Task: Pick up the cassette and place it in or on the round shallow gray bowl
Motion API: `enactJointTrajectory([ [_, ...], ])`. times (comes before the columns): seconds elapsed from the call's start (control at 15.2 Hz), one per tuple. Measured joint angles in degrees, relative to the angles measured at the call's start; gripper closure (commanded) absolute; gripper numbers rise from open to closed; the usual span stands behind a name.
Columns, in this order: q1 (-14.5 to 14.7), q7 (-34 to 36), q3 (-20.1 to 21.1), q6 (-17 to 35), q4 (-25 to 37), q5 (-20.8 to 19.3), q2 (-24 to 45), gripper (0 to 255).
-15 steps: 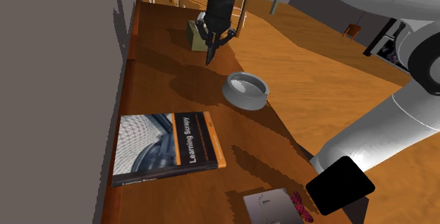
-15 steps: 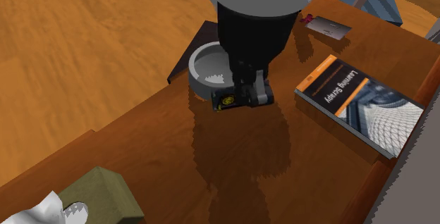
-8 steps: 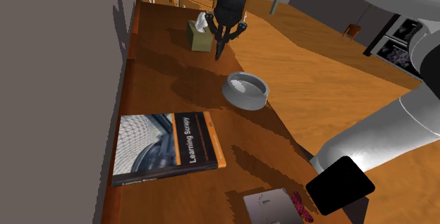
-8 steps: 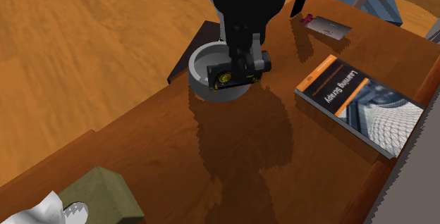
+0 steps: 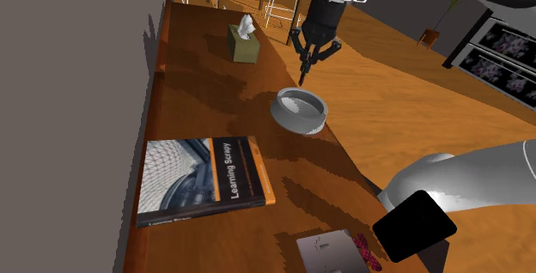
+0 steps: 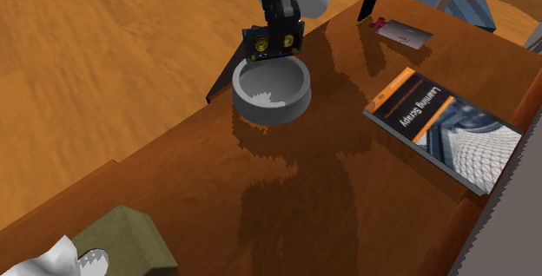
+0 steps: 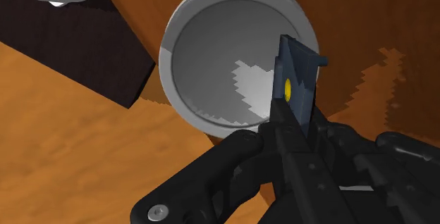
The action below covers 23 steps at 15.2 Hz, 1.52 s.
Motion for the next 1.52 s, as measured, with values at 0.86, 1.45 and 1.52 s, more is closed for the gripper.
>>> enactJointTrajectory([
  [0.86,0.79,-2.39,-1.13,6.53,-12.69,1.24,-6.04,255],
  [1.45,0.94,-2.49,-0.81,8.94,-15.32,1.53,-6.29,255],
  [1.52,0.94,-2.49,-0.81,8.94,-15.33,1.53,-6.29,0],
])
